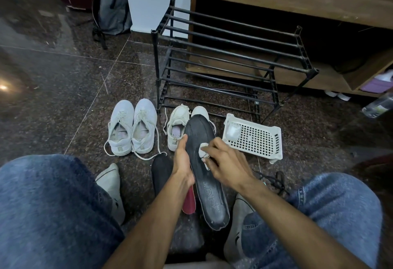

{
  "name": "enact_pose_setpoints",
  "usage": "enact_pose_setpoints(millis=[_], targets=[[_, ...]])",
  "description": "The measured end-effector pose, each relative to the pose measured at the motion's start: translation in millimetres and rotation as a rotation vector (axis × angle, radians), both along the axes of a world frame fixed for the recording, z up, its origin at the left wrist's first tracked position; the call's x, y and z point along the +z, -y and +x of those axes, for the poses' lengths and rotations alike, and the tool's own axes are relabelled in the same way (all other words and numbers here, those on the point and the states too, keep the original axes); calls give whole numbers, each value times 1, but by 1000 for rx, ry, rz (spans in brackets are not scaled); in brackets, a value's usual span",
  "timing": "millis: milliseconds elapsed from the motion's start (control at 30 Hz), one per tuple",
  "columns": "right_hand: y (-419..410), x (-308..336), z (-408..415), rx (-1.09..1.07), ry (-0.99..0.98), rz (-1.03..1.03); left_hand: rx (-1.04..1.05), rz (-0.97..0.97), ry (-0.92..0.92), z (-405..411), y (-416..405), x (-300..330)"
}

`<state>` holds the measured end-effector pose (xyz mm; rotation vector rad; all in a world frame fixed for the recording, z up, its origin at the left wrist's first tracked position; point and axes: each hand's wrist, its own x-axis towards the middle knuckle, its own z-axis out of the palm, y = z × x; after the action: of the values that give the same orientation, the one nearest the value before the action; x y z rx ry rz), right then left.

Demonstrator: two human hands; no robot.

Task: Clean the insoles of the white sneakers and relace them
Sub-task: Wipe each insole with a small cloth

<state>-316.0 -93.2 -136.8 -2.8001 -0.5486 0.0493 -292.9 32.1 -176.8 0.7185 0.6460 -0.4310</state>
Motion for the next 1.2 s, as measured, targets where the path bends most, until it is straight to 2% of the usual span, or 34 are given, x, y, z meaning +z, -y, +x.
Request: enact_pose_setpoints(millis=[100,233,300,367,467,533,633,800,1033,1200], targets=[[-2,-2,7,-32,-91,-177,-1,8,-39,1,1,-2],[-9,-6,-8,41,-182,-110,57,26,-61,5,-1,-3],[-10,-3,-16,92,-174,-122,67,53,-56,8,0,-2],[-9,2,-6,49,-114,-134,24,75,-25,7,6,1],[-9,8,23,-112,-26,-74,-78,84,30,1,12,6],[-9,8,37,-201,-48,-33,-124,56,88,-1,8,8],[-10,7,44,-321,-67,116,-114,24,171,-2,2,3],[-10,-2,43,-478,-125,387,-98,-112,187,-10,7,1],[-3,6,42,-335,-86,186,-38,-138,227,1,10,-8],[-11,1,13,-101,-111,135,13,-101,180,5,1,-18]])
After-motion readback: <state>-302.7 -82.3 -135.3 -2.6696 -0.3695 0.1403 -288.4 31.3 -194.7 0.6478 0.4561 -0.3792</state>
